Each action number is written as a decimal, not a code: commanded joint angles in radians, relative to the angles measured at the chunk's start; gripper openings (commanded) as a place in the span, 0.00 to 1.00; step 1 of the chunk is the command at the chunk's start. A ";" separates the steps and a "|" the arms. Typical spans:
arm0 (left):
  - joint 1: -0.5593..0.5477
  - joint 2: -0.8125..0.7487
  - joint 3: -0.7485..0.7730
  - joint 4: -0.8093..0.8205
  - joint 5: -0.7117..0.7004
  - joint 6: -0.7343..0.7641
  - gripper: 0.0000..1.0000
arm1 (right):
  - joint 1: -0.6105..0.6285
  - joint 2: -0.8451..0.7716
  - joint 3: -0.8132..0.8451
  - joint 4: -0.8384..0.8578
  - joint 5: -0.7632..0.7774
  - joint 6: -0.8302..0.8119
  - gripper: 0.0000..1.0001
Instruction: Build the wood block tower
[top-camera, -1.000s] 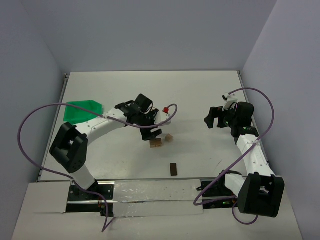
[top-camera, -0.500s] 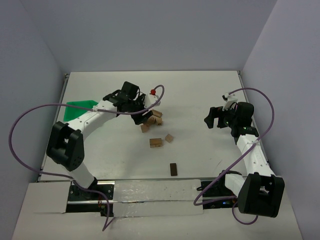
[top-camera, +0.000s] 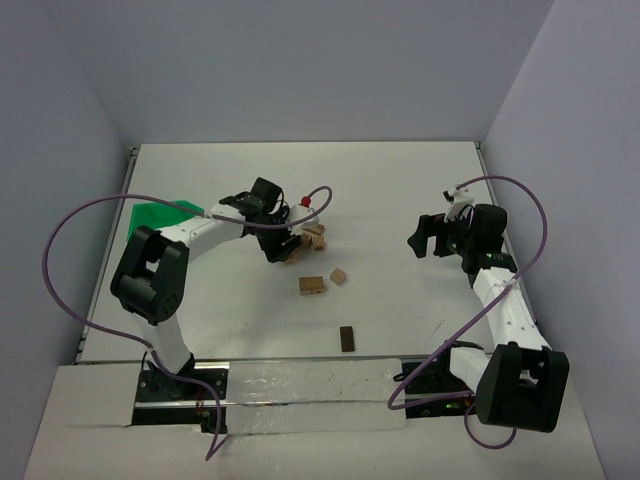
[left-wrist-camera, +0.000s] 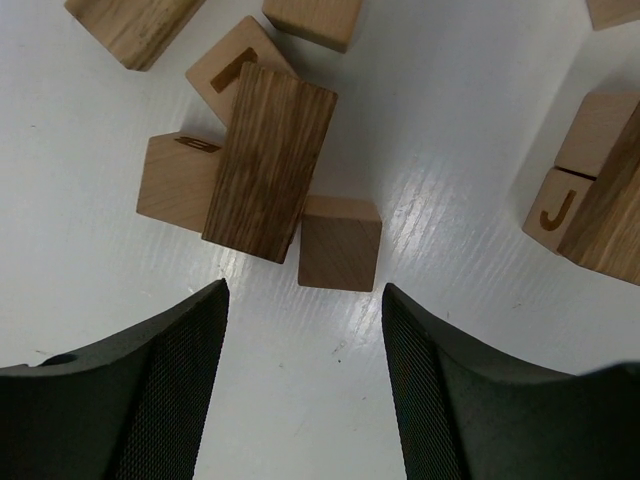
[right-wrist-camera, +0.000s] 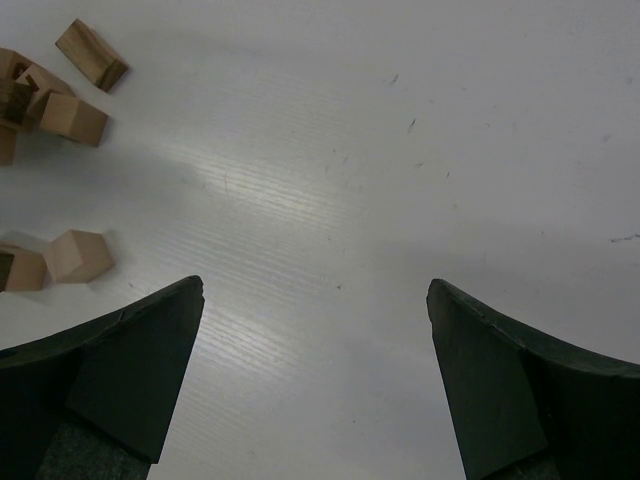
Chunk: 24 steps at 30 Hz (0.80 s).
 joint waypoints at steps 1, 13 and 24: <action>0.003 0.009 -0.014 0.029 0.050 0.015 0.68 | -0.004 0.009 0.052 -0.004 -0.015 -0.014 1.00; 0.002 -0.002 -0.040 0.056 0.094 -0.002 0.61 | -0.004 0.013 0.053 -0.003 -0.018 -0.013 1.00; -0.006 -0.007 -0.064 0.091 0.079 -0.015 0.48 | -0.004 0.012 0.053 -0.004 -0.018 -0.012 1.00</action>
